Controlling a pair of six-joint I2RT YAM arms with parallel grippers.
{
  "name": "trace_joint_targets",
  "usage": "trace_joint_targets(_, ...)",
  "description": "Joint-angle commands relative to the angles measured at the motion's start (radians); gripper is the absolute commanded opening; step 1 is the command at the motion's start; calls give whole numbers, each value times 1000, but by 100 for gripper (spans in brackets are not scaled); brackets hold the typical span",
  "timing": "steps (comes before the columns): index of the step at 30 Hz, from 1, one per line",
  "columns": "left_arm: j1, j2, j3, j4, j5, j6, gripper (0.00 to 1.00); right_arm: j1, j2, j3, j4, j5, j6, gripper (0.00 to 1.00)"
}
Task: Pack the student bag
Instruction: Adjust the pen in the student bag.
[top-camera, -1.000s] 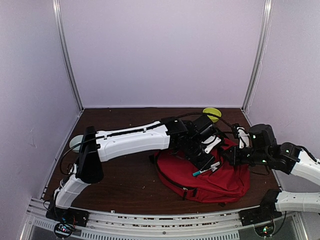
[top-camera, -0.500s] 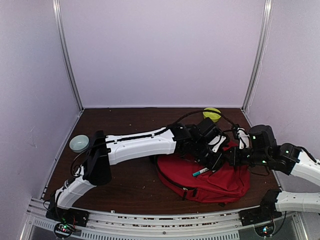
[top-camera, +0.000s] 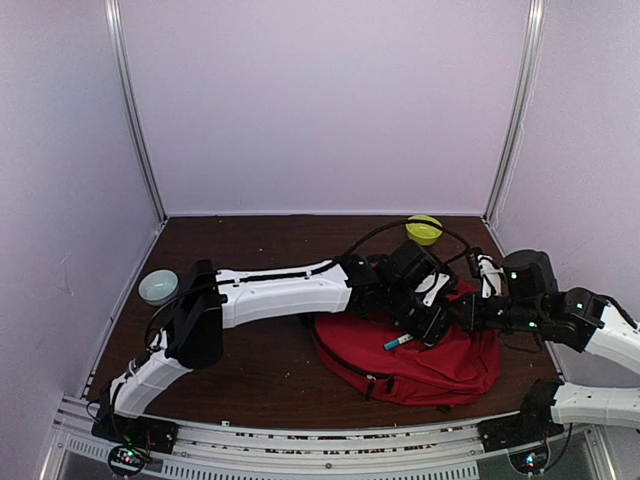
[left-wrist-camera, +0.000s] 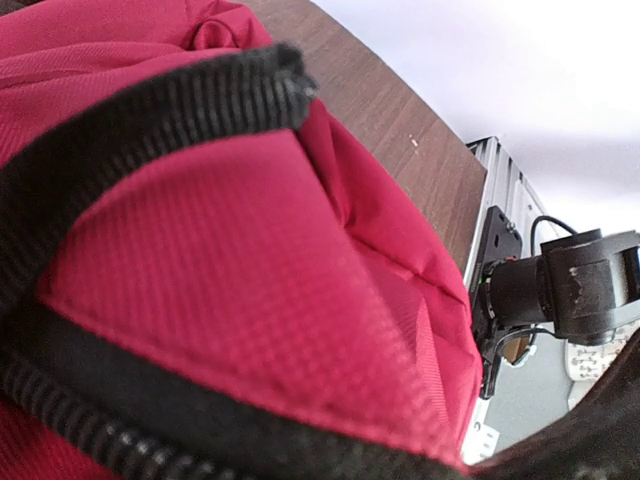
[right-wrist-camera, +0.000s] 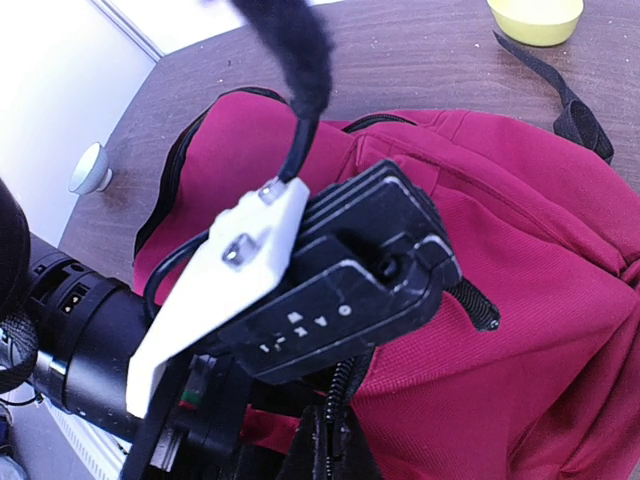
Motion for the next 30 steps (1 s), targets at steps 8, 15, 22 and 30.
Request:
trace_joint_targets(8, -2, -207, -174, 217, 105, 17, 59, 9, -22, 20, -1, -7, -15, 0)
trace_joint_targets(15, -2, -356, -311, 227, 88, 57, 63, 9, -18, 25, 0, -10, -15, 0)
trace_joint_targets(22, -2, -429, -362, -41, -116, 337, 59, 9, -31, 31, -17, -6, -15, 0)
trace_joint_targets(30, 6, -415, -486, -128, -344, 622, 59, 9, -21, 22, -4, -16, -9, 0)
